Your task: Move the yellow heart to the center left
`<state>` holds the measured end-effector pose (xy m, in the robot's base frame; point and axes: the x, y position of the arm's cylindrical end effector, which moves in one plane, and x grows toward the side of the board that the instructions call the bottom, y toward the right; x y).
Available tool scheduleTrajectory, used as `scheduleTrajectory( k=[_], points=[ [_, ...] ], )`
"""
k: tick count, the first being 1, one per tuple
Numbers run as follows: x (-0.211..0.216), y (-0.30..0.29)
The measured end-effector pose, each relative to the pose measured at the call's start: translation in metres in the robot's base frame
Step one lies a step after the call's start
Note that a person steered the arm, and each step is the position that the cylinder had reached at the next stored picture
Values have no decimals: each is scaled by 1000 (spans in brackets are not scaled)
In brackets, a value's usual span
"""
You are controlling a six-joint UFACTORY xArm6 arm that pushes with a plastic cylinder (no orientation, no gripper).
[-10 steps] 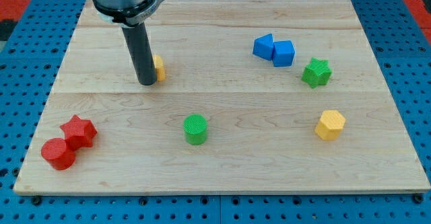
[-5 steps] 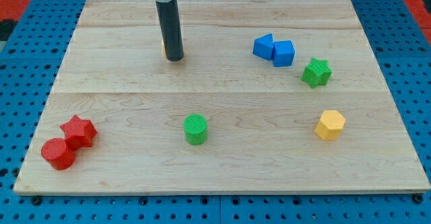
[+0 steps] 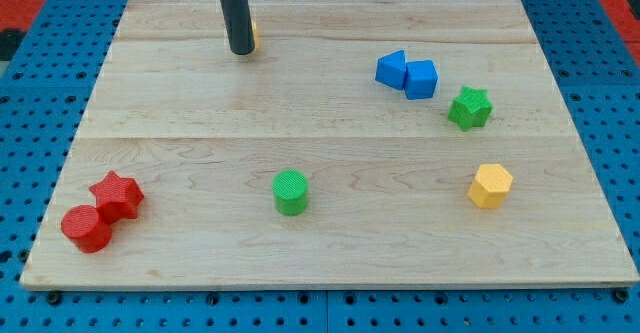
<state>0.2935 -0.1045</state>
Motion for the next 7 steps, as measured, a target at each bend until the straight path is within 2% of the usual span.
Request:
scheduleTrajectory(
  k=[1,4,7],
  points=[
    [-5,8],
    [-61,31],
    [-63,-43]
  ],
)
